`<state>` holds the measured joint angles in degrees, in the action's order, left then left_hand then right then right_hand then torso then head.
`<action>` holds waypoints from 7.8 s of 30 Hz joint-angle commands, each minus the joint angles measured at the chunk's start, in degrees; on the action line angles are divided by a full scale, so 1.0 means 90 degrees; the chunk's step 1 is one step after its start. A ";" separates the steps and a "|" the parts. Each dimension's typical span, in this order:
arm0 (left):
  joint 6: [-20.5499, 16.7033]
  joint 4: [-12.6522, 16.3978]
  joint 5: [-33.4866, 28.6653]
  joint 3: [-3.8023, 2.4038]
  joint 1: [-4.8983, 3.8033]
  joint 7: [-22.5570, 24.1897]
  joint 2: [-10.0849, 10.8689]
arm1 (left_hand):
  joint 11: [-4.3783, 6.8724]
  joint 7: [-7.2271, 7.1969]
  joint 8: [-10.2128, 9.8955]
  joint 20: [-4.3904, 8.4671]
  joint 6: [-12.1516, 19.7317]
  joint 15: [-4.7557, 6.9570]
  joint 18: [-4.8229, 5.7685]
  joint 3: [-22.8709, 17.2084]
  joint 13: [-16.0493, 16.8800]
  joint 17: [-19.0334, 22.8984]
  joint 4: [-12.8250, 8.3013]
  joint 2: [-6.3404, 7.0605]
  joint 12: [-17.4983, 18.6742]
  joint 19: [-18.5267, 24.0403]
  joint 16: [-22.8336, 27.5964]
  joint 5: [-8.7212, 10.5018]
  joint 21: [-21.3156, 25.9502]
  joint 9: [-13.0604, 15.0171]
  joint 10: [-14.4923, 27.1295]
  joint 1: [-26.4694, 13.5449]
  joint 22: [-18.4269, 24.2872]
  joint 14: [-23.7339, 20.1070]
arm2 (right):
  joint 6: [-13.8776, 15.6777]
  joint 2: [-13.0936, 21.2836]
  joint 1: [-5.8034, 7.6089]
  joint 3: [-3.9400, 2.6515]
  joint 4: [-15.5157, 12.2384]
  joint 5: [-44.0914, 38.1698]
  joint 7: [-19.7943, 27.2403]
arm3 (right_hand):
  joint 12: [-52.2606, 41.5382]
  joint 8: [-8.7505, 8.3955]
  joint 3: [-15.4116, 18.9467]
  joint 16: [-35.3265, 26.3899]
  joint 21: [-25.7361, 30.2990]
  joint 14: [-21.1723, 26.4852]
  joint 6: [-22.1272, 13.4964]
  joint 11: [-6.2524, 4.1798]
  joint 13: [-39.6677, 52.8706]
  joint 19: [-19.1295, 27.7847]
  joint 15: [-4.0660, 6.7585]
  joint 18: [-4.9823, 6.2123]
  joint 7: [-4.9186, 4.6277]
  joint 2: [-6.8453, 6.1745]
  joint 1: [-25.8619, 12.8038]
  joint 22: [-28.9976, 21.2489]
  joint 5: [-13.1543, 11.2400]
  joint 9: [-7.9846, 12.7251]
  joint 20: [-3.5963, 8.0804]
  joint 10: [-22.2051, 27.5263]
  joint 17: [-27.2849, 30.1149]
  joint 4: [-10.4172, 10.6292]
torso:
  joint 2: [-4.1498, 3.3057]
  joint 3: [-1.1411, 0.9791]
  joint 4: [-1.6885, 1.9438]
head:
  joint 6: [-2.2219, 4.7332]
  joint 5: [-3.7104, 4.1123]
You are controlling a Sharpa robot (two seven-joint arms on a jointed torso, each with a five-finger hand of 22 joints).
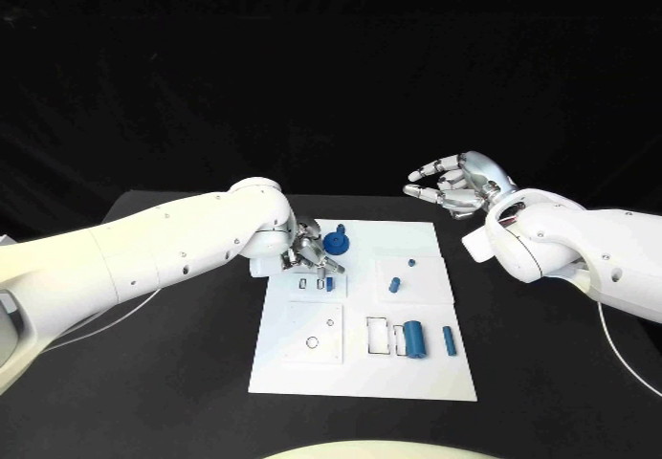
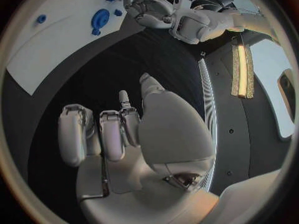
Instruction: Assemble the parts on the task board
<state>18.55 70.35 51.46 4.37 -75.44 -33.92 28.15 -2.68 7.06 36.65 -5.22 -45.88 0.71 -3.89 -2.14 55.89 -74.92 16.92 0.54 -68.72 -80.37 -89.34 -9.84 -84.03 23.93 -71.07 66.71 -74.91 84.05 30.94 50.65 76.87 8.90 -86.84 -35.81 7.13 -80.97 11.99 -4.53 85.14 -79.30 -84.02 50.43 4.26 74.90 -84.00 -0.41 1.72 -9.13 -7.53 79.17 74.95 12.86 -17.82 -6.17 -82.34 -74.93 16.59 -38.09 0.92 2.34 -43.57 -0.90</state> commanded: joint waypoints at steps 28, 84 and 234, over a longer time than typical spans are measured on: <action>0.0426 -0.0064 -0.0110 0.0057 0.0047 -0.0082 -0.0081 | 0.0054 -0.0067 0.0119 0.0039 -0.0019 0.0055 0.0078 -0.0140 0.0036 -0.1593 -0.0019 -0.0253 -0.0022 -0.0028 -0.0027 -0.0066 -0.0041 0.0192 0.0036 0.0330 -0.0068 0.0629 | -0.0157 -0.0045 -0.0005 -0.0001 0.0049 -0.0063 0.0015 | 0.0044 0.0059 -0.0026 -0.0061 0.0064 -0.0307 -0.0047 0.0004 0.0756 -0.0062 0.0052 0.0117 0.0001 0.0071 -0.0031 0.0845 -0.0275 -0.0017 0.0028 0.0043 -0.0317 -0.0005 | 0.0000 -0.0002 0.0005 | -0.0003 0.0015; -0.1018 0.0420 -0.0457 0.0049 0.0079 0.0287 0.0352 | 0.0297 -0.0289 0.0659 0.0217 -0.0230 0.0285 0.0116 -0.5504 0.0057 -0.1676 -0.1625 0.1170 0.0154 -0.0156 -0.0073 -0.1368 -0.0128 0.1752 -0.0344 -0.0077 -0.0296 0.0661 | -0.0214 -0.0022 -0.0014 0.0005 0.0090 -0.0092 -0.0029 | 0.0032 0.0106 -0.0034 -0.0075 0.0104 -0.0317 -0.0074 -0.0001 0.0758 -0.0064 0.0059 0.0121 0.0005 0.0168 -0.0096 0.0822 -0.0318 -0.0027 0.0038 0.0023 -0.0325 0.0005 | 0.0007 -0.0007 0.0025 | -0.0035 0.0053; -0.1315 0.0842 0.0979 0.0161 0.0517 0.0143 0.0511 | 0.0600 -0.0658 0.0821 0.0460 -0.0763 0.0532 0.0199 -0.4597 0.0058 -0.1676 -0.1313 0.1175 0.0220 -0.0418 -0.0073 -0.2280 -0.0245 0.2506 -0.0815 -0.0992 -0.0665 0.0661 | -0.0267 -0.0011 -0.0058 0.0025 0.0157 -0.0215 -0.0036 | 0.0052 0.0112 -0.0029 -0.0089 0.0126 -0.0317 -0.0115 0.0001 0.0736 -0.0064 0.0059 0.0124 0.0000 0.0190 -0.0130 0.0809 -0.0253 -0.0025 0.0040 0.0038 -0.0313 0.0005 | -0.0008 -0.0009 -0.0001 | -0.0192 0.0043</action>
<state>5.29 77.81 61.14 5.68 -71.00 -32.70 32.99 2.67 1.92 44.24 -1.53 -52.49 5.12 -3.03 -40.57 56.39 -74.90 8.16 11.46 -66.39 -84.07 -89.79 -30.30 -86.25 46.44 -78.04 57.69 -74.91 83.94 29.31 50.56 76.38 9.13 -85.39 -37.22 6.46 -80.69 12.85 -4.52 84.55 -78.38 -84.02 49.66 4.26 74.94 -84.00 -0.40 1.71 -9.08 -6.40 78.03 74.91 10.33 -17.97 -6.16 -82.35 -74.92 16.59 -38.13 0.85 2.35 -45.30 -0.52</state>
